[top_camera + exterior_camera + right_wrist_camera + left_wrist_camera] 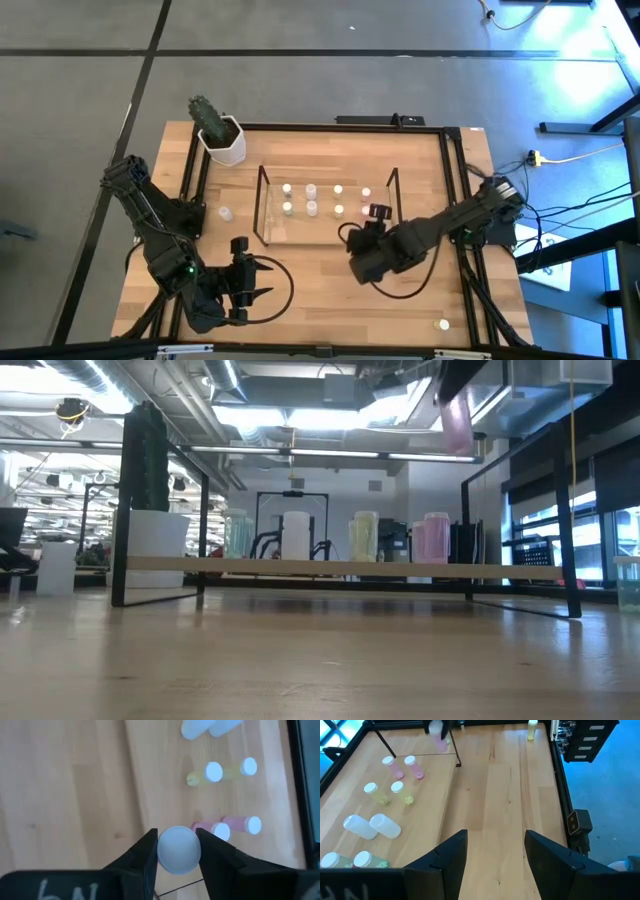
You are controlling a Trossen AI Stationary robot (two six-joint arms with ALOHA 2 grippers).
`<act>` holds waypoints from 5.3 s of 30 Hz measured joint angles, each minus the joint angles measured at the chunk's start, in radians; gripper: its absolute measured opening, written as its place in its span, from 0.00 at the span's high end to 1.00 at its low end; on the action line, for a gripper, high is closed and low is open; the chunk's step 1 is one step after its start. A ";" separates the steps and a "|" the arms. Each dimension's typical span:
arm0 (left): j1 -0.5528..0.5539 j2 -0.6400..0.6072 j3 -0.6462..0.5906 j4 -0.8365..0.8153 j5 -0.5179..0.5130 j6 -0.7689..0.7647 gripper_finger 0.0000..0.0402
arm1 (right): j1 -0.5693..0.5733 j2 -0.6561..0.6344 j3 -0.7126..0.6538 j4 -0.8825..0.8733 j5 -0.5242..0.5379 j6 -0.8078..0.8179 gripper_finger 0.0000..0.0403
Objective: Pick and place medicine bottles onto shelf by color
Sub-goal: Put the pink pill bottle aligned with the other pink pill bottles on the shelf, then put the white pill bottle aligned with the other white pill bottles on the shelf
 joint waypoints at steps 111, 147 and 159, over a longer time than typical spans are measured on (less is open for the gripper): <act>0.340 0.000 0.000 -0.023 -0.007 0.008 0.53 | -0.211 -0.397 -0.832 0.840 -0.351 -0.669 0.63; 0.340 0.000 0.000 -0.046 0.000 0.008 0.52 | -0.211 -0.397 -0.790 0.783 -0.299 -0.711 0.56; 0.340 0.000 0.000 -0.046 0.001 0.005 0.52 | -0.211 -0.397 -0.659 0.638 -0.299 -0.626 0.56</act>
